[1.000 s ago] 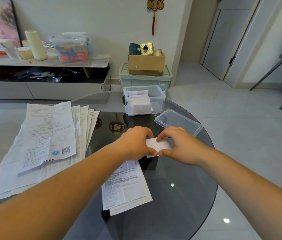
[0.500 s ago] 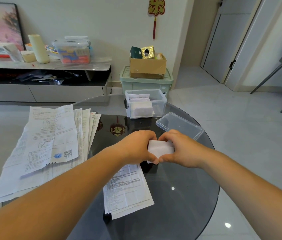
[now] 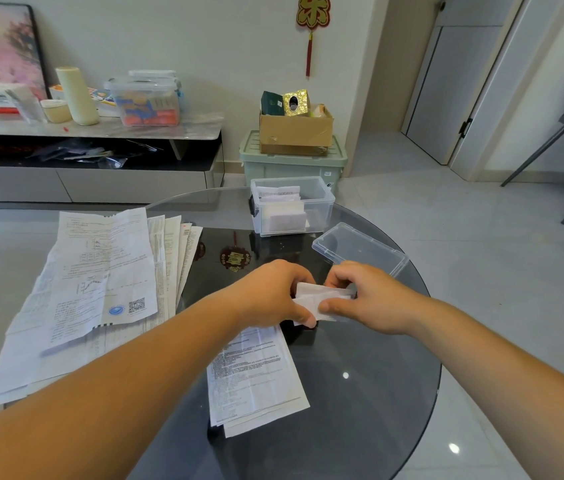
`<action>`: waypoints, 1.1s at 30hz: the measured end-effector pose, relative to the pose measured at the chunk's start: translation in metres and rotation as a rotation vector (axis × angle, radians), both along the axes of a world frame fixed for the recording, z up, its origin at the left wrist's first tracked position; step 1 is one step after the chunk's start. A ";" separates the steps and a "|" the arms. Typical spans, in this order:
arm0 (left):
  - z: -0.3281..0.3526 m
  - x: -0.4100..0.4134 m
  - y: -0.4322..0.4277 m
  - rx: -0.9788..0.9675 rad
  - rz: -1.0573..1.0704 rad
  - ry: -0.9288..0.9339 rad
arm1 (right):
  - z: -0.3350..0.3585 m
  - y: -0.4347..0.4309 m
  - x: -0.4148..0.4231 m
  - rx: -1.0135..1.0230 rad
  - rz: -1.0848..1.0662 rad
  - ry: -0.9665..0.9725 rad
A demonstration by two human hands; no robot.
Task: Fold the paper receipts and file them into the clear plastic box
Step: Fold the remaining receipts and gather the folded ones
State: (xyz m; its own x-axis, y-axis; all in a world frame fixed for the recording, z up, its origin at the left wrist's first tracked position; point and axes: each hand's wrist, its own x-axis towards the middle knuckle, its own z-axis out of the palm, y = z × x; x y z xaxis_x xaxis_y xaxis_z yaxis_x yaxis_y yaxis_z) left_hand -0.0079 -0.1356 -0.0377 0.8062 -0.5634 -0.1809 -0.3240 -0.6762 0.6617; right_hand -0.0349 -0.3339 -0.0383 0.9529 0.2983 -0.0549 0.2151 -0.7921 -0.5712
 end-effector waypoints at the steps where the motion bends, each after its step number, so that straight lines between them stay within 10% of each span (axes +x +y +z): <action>1: 0.000 0.000 0.000 -0.006 0.000 -0.005 | 0.000 0.000 0.000 -0.011 0.003 0.007; 33: 0.002 -0.004 -0.006 0.070 0.016 -0.057 | 0.011 0.012 -0.006 -0.074 -0.057 0.108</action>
State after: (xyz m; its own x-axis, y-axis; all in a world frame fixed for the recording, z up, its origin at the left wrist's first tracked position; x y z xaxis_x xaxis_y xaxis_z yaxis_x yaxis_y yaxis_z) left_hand -0.0119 -0.1411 -0.0358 0.8249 -0.5381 -0.1733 -0.3488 -0.7256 0.5931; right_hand -0.0409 -0.3215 -0.0275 0.9554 0.2357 -0.1780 0.1092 -0.8420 -0.5284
